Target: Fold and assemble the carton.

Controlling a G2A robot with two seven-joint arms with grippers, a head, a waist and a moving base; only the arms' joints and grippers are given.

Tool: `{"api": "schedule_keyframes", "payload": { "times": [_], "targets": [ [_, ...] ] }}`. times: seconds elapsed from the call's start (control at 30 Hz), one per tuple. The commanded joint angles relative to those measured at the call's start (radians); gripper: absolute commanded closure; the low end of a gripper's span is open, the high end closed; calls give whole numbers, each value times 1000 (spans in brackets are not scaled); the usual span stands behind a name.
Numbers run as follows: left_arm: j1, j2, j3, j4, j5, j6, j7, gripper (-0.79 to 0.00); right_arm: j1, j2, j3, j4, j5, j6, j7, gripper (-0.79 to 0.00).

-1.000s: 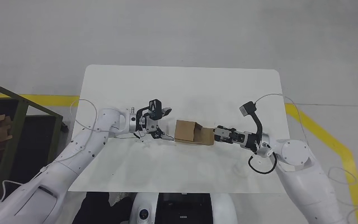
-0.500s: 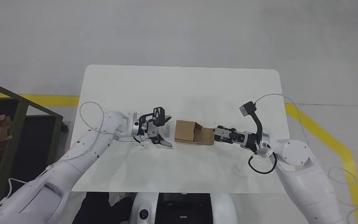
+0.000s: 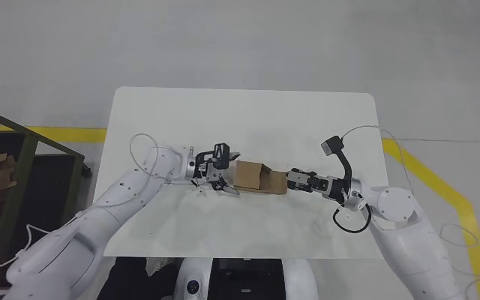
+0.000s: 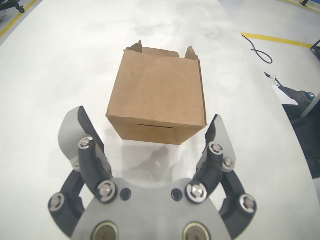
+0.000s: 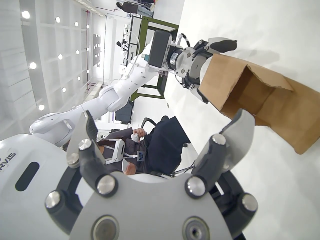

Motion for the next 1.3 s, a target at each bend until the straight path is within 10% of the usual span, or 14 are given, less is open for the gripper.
{"api": "schedule_keyframes", "payload": {
  "times": [0.0,0.4,0.43,1.0,1.27],
  "targets": [
    [-10,-9,12,22,10,3,27,-785,0,0,0,0,0,0,0,-785],
    [-30,-24,26,69,32,16,101,-785,0,0,0,0,0,0,0,-785],
    [-30,-24,26,69,32,16,101,-785,0,0,0,0,0,0,0,0],
    [-30,-24,26,69,32,16,101,-785,-3,0,-1,-2,-5,4,-10,0],
    [-30,-24,26,69,32,16,101,-785,-55,6,-33,-59,-170,188,-67,0]
  ]
}}
